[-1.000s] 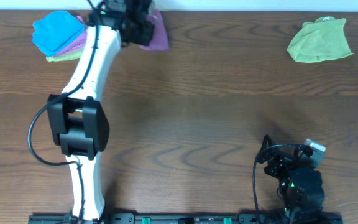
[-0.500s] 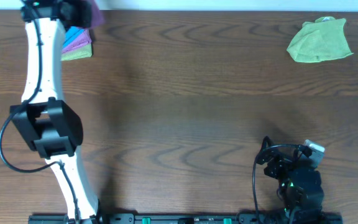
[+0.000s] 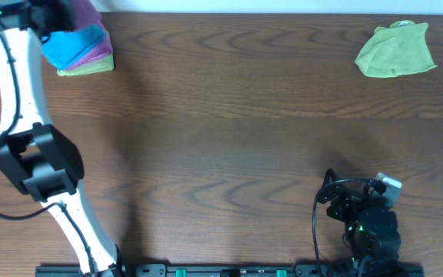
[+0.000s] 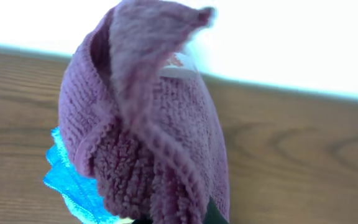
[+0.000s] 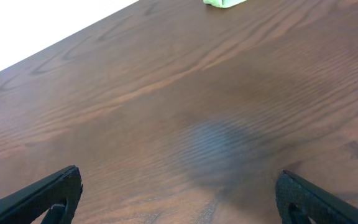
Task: Fold the cloth
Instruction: 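Lower the pink cloth onto the cloth stack and adjust it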
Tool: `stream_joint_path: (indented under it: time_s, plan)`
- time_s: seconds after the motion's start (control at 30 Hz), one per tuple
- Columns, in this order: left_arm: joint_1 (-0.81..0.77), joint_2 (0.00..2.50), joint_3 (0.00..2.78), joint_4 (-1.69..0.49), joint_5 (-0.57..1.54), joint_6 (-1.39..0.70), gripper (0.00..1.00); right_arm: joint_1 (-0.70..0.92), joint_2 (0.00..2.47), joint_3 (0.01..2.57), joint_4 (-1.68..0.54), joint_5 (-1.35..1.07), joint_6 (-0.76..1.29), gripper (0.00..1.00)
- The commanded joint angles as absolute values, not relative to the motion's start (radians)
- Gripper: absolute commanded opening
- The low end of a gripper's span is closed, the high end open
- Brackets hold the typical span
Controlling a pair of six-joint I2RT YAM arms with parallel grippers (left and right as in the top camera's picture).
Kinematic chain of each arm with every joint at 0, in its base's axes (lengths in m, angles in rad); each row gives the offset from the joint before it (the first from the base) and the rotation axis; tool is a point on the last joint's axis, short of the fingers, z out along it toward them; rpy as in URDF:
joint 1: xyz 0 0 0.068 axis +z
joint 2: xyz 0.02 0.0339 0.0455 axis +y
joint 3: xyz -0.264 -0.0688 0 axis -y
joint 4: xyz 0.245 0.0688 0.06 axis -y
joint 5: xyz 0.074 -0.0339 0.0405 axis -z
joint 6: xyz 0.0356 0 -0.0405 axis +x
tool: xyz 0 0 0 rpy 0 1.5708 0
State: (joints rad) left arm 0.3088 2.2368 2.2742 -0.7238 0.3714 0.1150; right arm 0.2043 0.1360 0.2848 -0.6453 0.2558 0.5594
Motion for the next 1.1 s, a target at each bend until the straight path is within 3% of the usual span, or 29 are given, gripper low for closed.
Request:
stream_joint_path:
  time_s: [0.0, 0.47, 1.07]
  plan:
    - [0.349, 2.240, 2.299, -0.709, 0.474, 0.014, 0.06, 0.203, 0.130, 0.280, -0.647, 0.265, 0.572, 0.99]
    - [0.360, 2.335, 2.299, -0.596, 0.575, -0.102, 0.06, 0.203, 0.130, 0.280, -0.647, 0.209, 0.572, 0.99]
    - [0.371, 2.425, 2.299, -0.499, 0.599, -0.102, 0.06, 0.203, 0.130, 0.280, -0.647, 0.209, 0.572, 0.99]
